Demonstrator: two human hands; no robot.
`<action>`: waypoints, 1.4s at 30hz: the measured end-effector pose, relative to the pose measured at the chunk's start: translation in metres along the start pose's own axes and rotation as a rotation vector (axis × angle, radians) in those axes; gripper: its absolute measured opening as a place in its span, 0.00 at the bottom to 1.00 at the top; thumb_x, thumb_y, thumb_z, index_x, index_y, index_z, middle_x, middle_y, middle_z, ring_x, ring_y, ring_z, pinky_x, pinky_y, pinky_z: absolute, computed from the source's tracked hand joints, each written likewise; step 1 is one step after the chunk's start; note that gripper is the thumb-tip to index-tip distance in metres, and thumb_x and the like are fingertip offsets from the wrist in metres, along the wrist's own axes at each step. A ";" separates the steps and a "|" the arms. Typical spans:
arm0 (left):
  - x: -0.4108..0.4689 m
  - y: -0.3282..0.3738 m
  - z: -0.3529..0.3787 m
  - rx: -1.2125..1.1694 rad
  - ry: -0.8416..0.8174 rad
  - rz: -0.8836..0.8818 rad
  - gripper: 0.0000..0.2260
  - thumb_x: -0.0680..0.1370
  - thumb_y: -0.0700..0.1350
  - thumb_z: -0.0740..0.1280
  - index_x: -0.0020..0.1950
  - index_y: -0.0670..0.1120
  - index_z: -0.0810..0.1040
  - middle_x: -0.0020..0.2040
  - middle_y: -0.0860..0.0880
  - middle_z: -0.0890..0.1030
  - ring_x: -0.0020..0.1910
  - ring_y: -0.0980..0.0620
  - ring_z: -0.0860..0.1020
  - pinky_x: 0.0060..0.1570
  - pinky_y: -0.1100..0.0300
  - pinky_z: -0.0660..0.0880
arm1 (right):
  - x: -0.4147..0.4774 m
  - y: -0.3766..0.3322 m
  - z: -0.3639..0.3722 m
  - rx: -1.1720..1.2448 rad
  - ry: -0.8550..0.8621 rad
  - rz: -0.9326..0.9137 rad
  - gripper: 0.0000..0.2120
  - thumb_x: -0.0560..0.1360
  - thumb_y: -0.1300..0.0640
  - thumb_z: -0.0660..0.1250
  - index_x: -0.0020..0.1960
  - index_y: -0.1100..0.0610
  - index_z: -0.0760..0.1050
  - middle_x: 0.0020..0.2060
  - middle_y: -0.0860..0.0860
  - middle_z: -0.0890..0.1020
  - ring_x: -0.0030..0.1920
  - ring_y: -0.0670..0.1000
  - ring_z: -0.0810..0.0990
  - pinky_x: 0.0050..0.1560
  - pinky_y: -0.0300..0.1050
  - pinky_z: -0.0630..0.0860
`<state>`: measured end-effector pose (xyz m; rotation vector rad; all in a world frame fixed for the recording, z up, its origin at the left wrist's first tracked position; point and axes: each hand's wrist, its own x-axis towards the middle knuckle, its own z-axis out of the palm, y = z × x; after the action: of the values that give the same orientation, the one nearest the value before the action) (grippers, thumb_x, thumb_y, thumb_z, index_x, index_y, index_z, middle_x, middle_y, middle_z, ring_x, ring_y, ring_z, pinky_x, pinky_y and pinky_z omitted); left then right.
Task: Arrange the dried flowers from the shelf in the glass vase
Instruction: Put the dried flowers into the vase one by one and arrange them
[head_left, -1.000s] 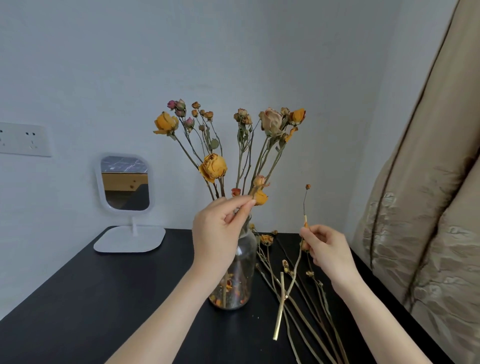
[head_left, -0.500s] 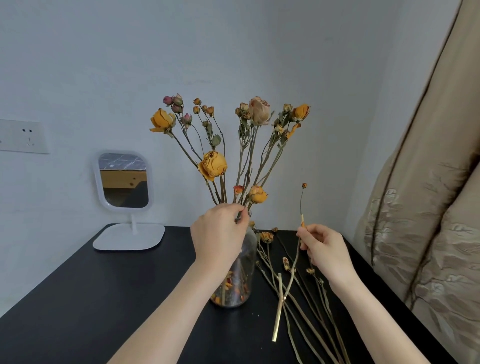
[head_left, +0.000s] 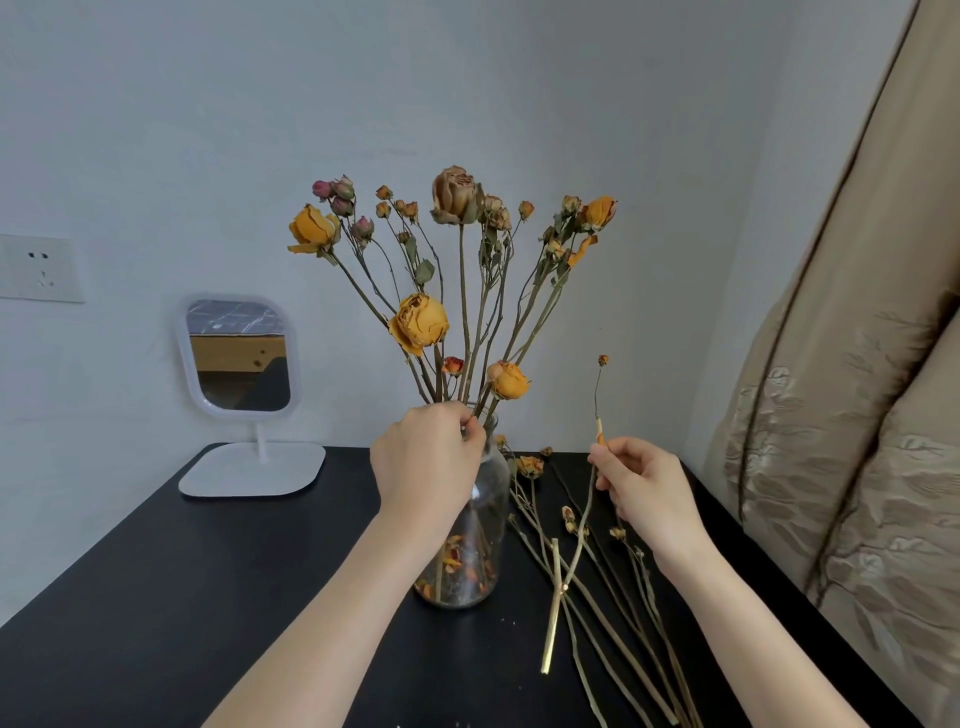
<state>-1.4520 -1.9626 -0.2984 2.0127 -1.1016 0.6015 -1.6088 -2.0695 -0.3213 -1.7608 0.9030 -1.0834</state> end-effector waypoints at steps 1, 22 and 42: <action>0.001 0.000 0.000 0.013 -0.016 0.000 0.09 0.77 0.50 0.63 0.48 0.50 0.82 0.40 0.51 0.83 0.35 0.51 0.79 0.25 0.66 0.60 | 0.000 0.000 0.000 0.001 0.002 0.000 0.08 0.77 0.54 0.64 0.42 0.56 0.78 0.29 0.50 0.76 0.28 0.45 0.70 0.33 0.38 0.65; -0.001 0.006 0.009 -0.009 0.045 0.157 0.09 0.77 0.53 0.65 0.48 0.50 0.82 0.36 0.51 0.82 0.33 0.50 0.80 0.26 0.65 0.61 | -0.003 -0.006 0.002 0.036 0.025 -0.058 0.08 0.77 0.54 0.64 0.40 0.54 0.78 0.27 0.47 0.75 0.25 0.41 0.69 0.32 0.38 0.64; -0.008 -0.029 0.034 -0.592 -0.249 -0.271 0.32 0.65 0.59 0.74 0.63 0.48 0.68 0.60 0.52 0.73 0.62 0.52 0.71 0.63 0.47 0.70 | 0.021 -0.147 -0.021 0.381 0.246 -0.519 0.09 0.77 0.58 0.64 0.39 0.52 0.74 0.22 0.43 0.73 0.24 0.41 0.69 0.26 0.34 0.64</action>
<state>-1.4303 -1.9754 -0.3360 1.6878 -0.9762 -0.1172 -1.6006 -2.0392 -0.1741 -1.5911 0.3366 -1.7103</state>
